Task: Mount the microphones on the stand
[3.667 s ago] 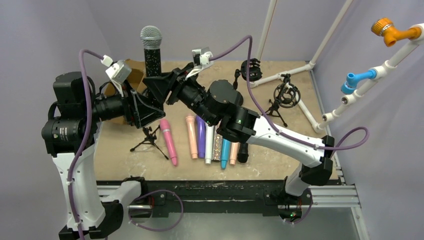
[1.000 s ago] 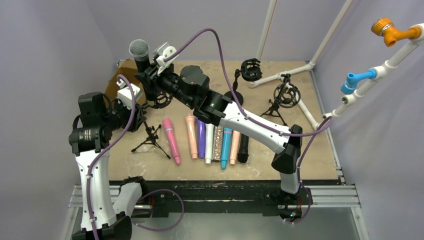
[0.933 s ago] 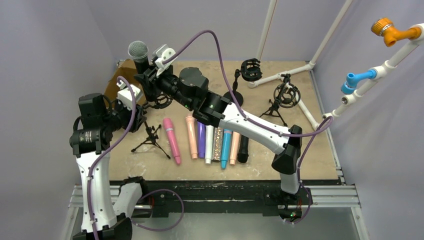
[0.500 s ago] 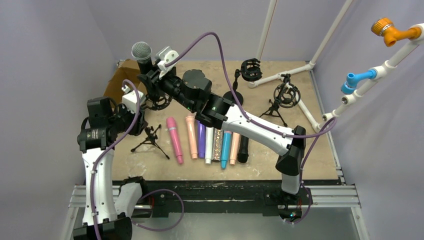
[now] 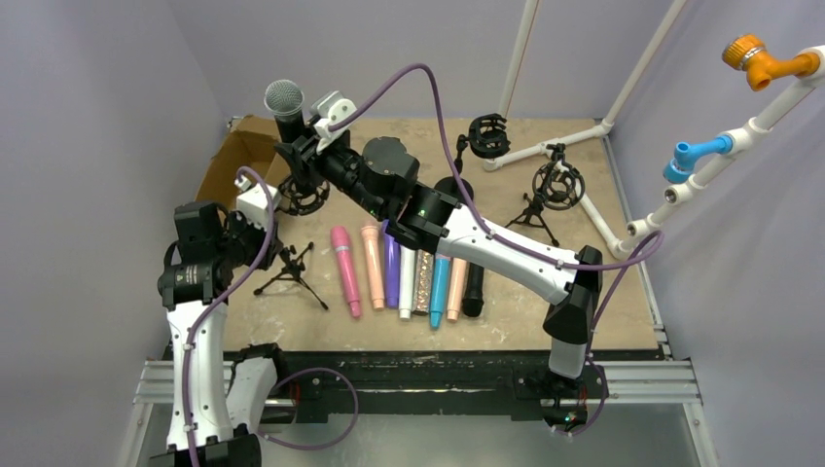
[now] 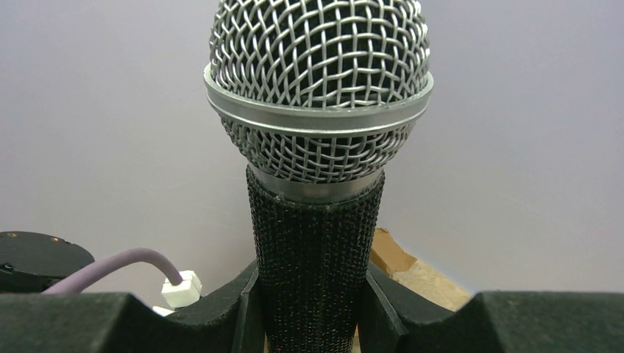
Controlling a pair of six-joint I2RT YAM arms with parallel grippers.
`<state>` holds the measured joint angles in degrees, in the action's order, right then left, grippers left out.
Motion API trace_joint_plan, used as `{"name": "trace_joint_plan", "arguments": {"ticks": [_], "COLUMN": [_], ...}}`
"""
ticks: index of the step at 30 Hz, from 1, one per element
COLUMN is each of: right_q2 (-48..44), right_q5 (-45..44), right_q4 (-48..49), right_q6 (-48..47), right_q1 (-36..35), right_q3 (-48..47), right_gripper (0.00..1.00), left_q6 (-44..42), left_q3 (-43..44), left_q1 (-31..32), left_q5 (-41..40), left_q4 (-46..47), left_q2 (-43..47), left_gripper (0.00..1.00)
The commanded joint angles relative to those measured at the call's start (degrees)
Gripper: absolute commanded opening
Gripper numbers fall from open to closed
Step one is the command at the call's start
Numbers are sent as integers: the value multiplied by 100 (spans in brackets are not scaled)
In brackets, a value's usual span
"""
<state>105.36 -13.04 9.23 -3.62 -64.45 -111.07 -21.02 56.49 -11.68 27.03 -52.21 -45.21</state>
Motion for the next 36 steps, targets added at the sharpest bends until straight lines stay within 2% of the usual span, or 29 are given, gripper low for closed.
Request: {"name": "trace_joint_plan", "arguments": {"ticks": [1, 7, 20, 23, 29, 32, 36], "right_q2": [-167, 3, 482, 456, 450, 501, 639], "right_q5": [-132, -52, -229, -168, -323, -405, -406], "right_q4": [259, 96, 140, 122, 247, 337, 333], "right_q6": [31, 56, -25, -18, -49, -68, -117], "right_q1": [11, 11, 44, 47, 61, 71, 81], "right_q3": [-2, -271, -1082, -1162, -1058, -1003, -1247], "right_gripper": [0, 0, 0, 0, 0, 0, 0], "left_q6": [362, 399, 74, 36, 559, 908, 1064], "left_q3": [-283, -469, -734, -752, -737, -732, -742], "left_q1": [-77, -79, -80, -79, -129, -166, -182], "left_q5": [41, 20, 165, 177, 173, 206, 233], "left_q4": [709, 902, 647, 588, 652, 764, 919], "left_q2": [-16, 23, 169, 188, 276, 294, 277], "left_gripper": [25, 17, 15, 20, 41, 47, 48]}}
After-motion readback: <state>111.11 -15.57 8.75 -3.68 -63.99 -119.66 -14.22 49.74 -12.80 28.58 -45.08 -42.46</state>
